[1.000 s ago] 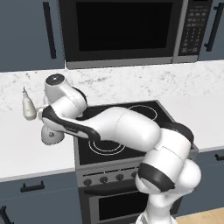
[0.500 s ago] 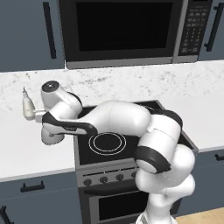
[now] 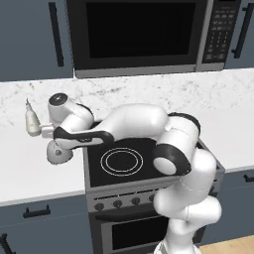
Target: Pick the kettle from the counter and place it on a stove burner. Then turn the burner on.
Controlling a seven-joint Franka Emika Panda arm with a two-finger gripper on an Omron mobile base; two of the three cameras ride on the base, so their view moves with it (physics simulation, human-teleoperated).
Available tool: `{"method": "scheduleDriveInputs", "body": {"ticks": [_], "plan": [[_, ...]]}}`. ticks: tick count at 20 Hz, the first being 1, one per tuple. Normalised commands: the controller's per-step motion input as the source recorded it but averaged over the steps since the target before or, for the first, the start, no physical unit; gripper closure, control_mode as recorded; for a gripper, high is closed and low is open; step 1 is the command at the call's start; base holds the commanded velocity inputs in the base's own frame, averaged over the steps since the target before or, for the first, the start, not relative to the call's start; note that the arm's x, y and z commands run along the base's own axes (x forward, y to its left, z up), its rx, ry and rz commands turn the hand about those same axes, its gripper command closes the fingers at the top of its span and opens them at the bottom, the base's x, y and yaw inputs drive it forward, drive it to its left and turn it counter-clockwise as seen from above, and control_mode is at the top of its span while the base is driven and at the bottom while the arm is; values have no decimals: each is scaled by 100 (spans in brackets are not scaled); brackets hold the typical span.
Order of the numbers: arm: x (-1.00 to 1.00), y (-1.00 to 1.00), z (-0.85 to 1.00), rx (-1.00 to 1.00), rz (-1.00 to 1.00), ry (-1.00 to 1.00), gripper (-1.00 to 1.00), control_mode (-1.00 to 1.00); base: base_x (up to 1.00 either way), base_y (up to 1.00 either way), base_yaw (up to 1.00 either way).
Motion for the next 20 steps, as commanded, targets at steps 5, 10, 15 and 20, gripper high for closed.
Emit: {"method": "scheduleDriveInputs", "body": {"ticks": [5,10,15,20], "plan": [[25,19,-1,0,-1,0,-100,-100,0,0,0],[24,21,-9,0,-1,0,-100,-100,0,0,0],[30,18,-6,0,-2,0,-100,-100,0,0,0],[29,12,-8,-2,-1,0,-100,-100,0,0,0]]}}
